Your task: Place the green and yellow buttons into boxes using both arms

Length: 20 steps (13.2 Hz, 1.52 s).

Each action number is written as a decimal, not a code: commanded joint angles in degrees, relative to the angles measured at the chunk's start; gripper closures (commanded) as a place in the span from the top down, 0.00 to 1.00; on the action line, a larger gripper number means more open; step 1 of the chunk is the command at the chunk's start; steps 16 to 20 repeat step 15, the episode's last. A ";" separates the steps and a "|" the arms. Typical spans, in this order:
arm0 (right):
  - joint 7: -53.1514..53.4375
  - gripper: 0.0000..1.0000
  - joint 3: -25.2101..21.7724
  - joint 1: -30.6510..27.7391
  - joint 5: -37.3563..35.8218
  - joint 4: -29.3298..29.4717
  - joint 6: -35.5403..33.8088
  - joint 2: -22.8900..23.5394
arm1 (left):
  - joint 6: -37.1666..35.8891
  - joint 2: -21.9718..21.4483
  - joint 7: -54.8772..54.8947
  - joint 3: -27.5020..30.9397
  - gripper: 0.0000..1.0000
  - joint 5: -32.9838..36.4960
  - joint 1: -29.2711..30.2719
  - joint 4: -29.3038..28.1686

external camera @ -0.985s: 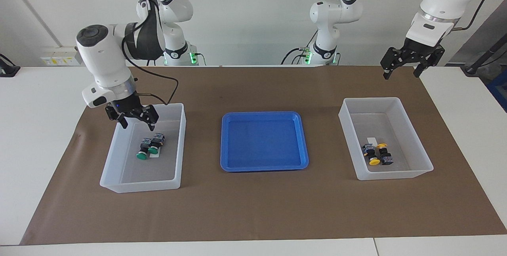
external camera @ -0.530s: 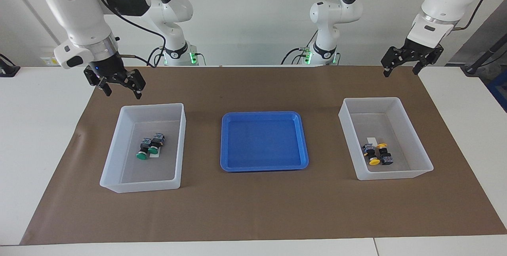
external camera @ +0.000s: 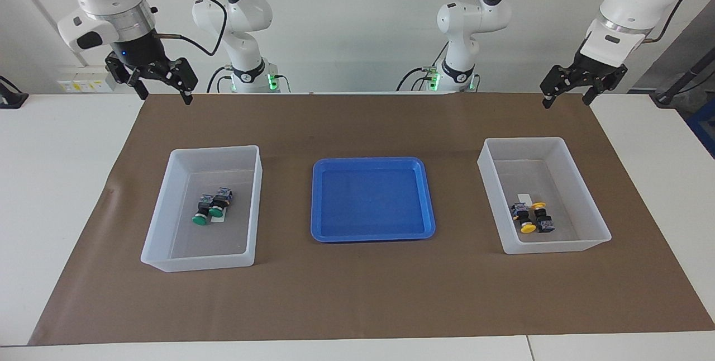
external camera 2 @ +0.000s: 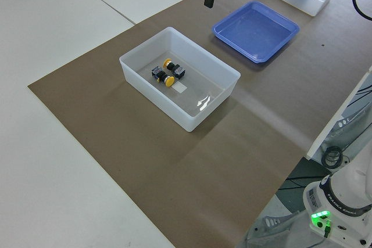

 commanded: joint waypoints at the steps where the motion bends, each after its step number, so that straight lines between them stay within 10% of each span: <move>1: -2.11 1.00 0.52 -1.36 0.10 -2.15 1.51 -0.83 | 0.93 -1.61 0.48 -0.09 1.00 -0.31 0.34 -1.75; 20: -2.10 1.00 0.61 -1.19 0.19 -2.33 0.90 -1.35 | 1.19 -1.61 0.39 -0.09 1.00 -0.22 0.26 -1.93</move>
